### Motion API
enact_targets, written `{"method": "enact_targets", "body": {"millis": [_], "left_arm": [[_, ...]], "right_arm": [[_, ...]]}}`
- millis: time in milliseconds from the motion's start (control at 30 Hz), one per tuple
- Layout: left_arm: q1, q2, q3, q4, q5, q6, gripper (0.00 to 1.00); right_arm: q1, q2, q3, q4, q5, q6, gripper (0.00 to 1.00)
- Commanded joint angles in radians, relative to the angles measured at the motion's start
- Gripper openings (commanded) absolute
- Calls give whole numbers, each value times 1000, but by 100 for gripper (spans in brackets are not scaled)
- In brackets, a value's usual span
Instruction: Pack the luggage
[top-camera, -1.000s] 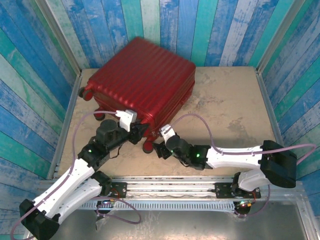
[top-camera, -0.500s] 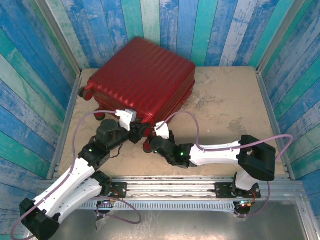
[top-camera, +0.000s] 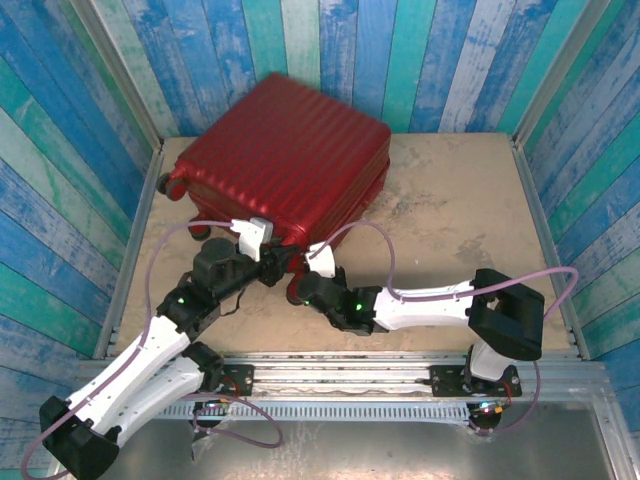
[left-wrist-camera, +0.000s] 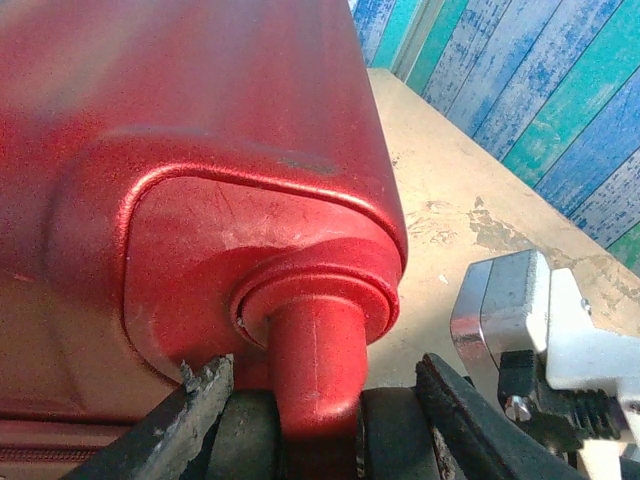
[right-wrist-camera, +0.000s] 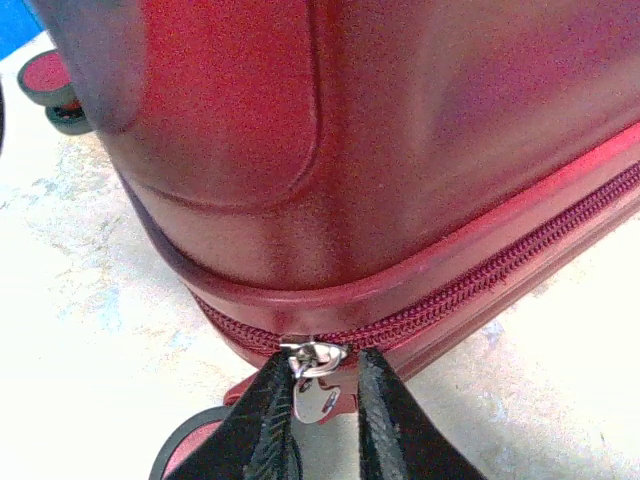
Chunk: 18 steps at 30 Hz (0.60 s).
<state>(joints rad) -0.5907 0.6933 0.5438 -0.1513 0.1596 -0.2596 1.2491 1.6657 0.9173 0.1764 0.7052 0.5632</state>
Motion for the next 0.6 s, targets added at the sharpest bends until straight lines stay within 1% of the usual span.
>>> {"method": "enact_targets", "body": {"millis": [0, 33, 100, 133, 200, 300, 467, 567], "left_arm": [[-9, -48, 62, 154, 53, 37, 0], [-9, -51, 63, 148, 55, 46, 0], [-9, -57, 71, 123, 60, 76, 0], [-9, -61, 76, 105, 72, 102, 0], [-9, -73, 79, 76, 89, 146, 0], [-9, -86, 84, 27, 98, 207, 0], [-9, -105, 93, -37, 107, 253, 0], [-9, -113, 92, -49, 117, 261, 0]], "right_arm": [[-69, -6, -60, 78, -13, -123, 14], [-80, -16, -71, 97, -36, -160, 10], [-109, -34, -95, 149, -142, -264, 2], [-124, -42, -103, 160, -185, -317, 1], [-158, -55, -121, 179, -314, -427, 0], [-217, -78, -136, 175, -449, -512, 0], [-298, -90, -124, 123, -550, -573, 0], [-305, -85, -125, 120, -548, -589, 0]]}}
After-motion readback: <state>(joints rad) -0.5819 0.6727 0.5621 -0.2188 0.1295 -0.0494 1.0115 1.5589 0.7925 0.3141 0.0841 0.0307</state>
